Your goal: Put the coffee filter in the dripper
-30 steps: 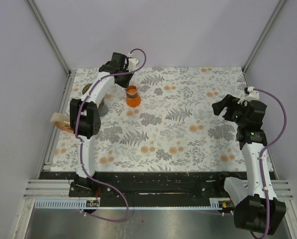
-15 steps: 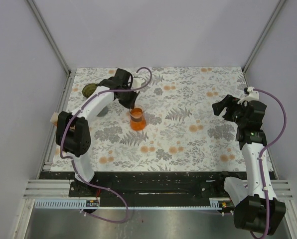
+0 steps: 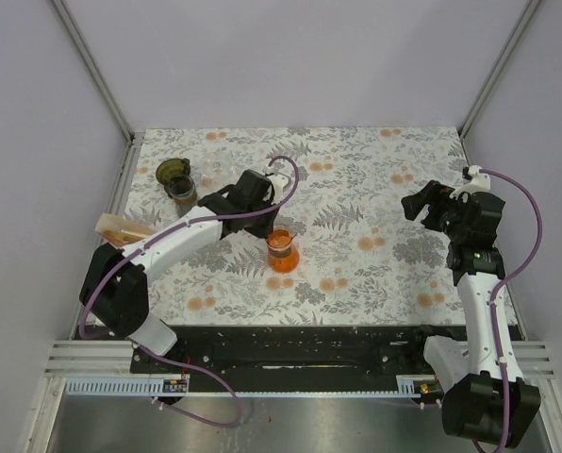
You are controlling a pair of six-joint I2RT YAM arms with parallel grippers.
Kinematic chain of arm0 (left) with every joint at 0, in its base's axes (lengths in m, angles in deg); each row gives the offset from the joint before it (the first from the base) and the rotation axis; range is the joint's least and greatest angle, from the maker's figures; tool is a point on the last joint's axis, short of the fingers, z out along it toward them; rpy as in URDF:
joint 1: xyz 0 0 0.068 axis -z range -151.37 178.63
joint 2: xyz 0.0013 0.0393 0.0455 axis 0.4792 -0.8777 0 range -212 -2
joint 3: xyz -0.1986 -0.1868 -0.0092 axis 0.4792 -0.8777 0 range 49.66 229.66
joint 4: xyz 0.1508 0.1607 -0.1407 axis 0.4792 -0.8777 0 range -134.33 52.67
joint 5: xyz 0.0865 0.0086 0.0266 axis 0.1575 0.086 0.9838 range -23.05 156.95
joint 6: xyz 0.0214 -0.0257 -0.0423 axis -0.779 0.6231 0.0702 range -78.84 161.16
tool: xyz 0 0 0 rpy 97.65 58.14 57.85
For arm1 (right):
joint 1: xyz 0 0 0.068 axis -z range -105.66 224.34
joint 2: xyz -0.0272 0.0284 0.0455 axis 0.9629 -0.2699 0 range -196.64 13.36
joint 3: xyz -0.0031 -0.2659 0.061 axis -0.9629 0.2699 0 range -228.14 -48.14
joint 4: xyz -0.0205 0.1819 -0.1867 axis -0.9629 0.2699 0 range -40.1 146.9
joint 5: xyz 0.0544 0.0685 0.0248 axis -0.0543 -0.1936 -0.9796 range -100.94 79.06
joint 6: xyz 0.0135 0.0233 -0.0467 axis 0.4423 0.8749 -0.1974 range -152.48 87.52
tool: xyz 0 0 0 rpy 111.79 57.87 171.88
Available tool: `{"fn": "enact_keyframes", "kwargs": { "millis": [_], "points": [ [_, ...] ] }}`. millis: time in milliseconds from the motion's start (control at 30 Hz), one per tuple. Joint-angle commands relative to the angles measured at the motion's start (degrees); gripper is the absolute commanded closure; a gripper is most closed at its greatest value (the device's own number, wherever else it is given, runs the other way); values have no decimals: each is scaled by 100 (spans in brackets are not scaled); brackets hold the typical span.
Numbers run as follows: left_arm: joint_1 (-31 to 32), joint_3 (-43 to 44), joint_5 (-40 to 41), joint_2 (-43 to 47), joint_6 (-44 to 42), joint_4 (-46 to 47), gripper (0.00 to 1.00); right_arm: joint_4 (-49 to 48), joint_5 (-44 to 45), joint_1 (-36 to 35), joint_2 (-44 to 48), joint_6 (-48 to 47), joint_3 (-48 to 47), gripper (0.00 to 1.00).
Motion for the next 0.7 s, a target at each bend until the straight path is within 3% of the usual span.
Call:
{"fn": "enact_keyframes", "kwargs": {
  "millis": [0,200,333,400,500,667],
  "points": [
    [350,-49,612,38,524,433,100,-186,-32,-26,113,-80,25,10],
    [350,469,577,-94,402,73,85,-213,-32,-26,113,-80,42,10],
    [332,908,708,-7,138,-112,43,-204,-32,-26,104,-89,42,10],
    [254,1154,665,29,-20,-165,33,-213,-41,-26,104,-89,42,10],
    [-62,1506,463,-15,-292,-174,25,-230,-58,-26,104,-80,60,10],
    [-1115,2621,662,-848,-820,-279,29,-248,-93,-26,130,-72,77,10]
  ]
}}
